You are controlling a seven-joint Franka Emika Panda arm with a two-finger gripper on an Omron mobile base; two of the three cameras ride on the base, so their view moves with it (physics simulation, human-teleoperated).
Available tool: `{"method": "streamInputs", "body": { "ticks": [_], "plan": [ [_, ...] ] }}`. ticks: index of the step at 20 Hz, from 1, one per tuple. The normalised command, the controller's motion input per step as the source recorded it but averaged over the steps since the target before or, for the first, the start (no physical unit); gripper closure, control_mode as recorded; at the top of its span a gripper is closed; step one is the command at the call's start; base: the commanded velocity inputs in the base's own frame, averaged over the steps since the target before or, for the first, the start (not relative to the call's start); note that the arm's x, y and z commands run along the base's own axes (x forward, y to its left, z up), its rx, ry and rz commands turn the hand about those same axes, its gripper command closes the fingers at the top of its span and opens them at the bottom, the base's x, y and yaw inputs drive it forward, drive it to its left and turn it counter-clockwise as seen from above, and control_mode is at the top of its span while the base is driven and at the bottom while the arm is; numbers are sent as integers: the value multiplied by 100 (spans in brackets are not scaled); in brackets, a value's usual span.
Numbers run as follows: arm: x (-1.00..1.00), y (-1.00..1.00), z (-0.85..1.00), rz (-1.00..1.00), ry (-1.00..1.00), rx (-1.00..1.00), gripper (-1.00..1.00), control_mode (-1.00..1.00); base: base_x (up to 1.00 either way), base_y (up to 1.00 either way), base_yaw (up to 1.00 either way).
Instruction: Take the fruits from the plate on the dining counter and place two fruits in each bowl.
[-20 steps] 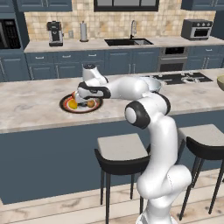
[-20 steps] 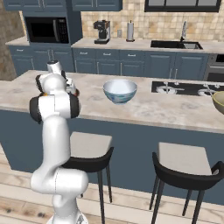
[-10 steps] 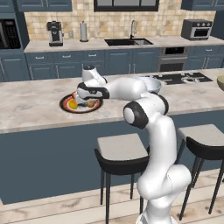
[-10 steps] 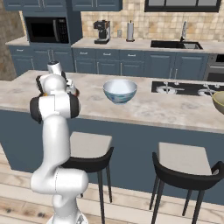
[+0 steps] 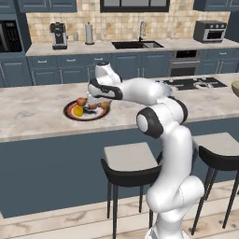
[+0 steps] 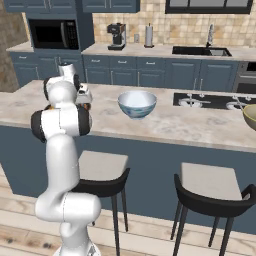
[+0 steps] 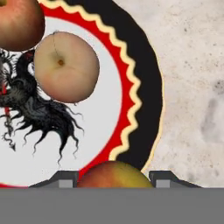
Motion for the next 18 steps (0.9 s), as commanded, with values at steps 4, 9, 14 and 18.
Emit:
{"method": "streamInputs", "body": {
  "ticks": [4,9,14,18],
  "plan": [
    [-34,-92,38,-7,0,4,100,-100,0,0,0],
    [-48,-83,52,-9,4,3,100,-100,0,0,0],
    [-7,-65,54,-9,9,1,100,-100,0,0,0],
    [0,-68,13,-10,5,0,100,-100,0,0,0]
  ]
}}
